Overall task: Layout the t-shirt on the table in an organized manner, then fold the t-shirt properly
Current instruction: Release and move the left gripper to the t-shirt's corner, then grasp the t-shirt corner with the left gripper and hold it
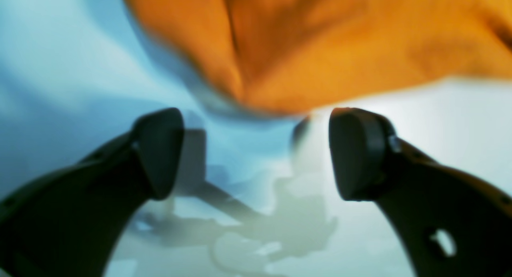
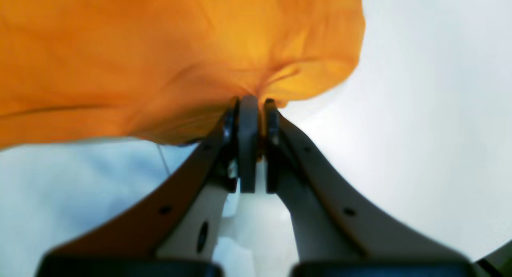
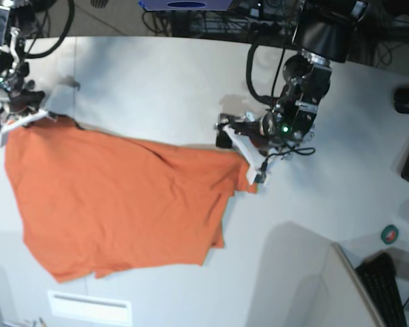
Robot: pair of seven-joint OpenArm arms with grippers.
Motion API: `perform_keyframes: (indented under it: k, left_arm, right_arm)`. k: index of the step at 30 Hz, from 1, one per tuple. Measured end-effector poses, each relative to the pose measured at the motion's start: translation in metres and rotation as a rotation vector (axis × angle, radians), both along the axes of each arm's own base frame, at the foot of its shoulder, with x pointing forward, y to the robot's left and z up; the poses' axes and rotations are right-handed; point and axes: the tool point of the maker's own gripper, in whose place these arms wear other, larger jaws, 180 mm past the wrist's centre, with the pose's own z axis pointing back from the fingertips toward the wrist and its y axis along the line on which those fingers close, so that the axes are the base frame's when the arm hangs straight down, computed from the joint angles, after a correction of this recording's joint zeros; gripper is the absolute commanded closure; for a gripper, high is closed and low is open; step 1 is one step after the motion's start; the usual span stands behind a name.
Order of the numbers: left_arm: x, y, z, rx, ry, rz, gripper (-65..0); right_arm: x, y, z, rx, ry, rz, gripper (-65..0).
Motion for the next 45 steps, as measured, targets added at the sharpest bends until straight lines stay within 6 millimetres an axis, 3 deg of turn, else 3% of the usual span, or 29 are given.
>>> perform_keyframes:
  k: [5, 9, 11, 13, 16, 18, 21, 24, 26, 28, 29, 33, 35, 39, 45]
  left_arm:
    - [-0.043, 0.035, 0.005, 0.057, 0.002, -0.002, -60.2]
    - [-0.073, 0.047, 0.014, 0.029, 0.016, 0.064, -60.1]
    - [-0.058, 0.052, 0.036, 0.017, -0.057, 0.096, -60.1]
    - [-0.028, 0.055, 0.060, 0.001, -0.156, 0.145, -59.9]
    - [0.008, 0.040, 0.081, -0.046, -0.239, 0.151, -58.4]
    - [0.020, 0.027, 0.074, -0.089, -0.218, 0.164, -49.9]
    - [0.033, 0.018, 0.057, -0.110, -0.162, 0.192, -26.0]
    - [0.051, 0.010, 0.060, -0.132, -0.173, 0.213, -5.1]
    - [0.059, -0.004, 0.068, -0.171, -0.197, 0.218, 0.0]
    - [0.061, -0.027, 0.072, -0.223, -0.191, 0.213, -1.8]
    - [0.062, -0.039, 0.073, -0.248, -0.180, 0.208, -6.7]
    - [0.078, -0.057, 0.081, -0.268, -0.140, 0.193, -38.2]
    - [0.081, -0.059, 0.077, -0.261, -0.084, 0.176, -48.1]
    - [0.086, -0.063, 0.067, -0.257, 0.002, 0.199, -48.1]
    - [0.079, -0.039, 0.037, -0.201, 0.132, 0.437, -47.9]
  right_arm:
    - [-0.009, 0.002, -0.004, 0.006, 0.007, -0.006, 0.0]
    - [-0.018, 0.002, -0.005, 0.000, 0.024, -0.003, 0.0]
    - [-0.014, 0.000, 0.002, -0.011, 0.005, 0.004, 0.0]
    - [-0.012, -0.001, 0.006, -0.019, -0.009, 0.008, 0.0]
    - [-0.018, -0.001, 0.004, -0.017, 0.004, 0.008, 0.0]
    - [-0.024, -0.001, 0.001, -0.015, 0.023, 0.006, 0.0]
    - [-0.024, -0.002, 0.001, -0.017, 0.020, 0.005, 0.0]
    - [-0.028, -0.013, 0.005, -0.030, 0.012, -0.025, 0.0]
    - [-0.031, -0.014, 0.004, -0.036, 0.022, -0.025, 0.0]
    - [-0.031, -0.013, 0.004, -0.030, 0.022, -0.026, 0.0]
    - [-0.031, -0.013, 0.004, -0.030, 0.022, -0.026, 0.0]
    - [-0.031, -0.013, 0.004, -0.031, 0.022, -0.026, 0.0]
    - [-0.031, -0.012, 0.004, -0.029, 0.022, -0.025, 0.0]
    - [-0.031, -0.012, 0.003, -0.029, 0.023, -0.024, 0.0]
    - [-0.031, -0.012, 0.003, -0.029, 0.022, -0.024, 0.0]
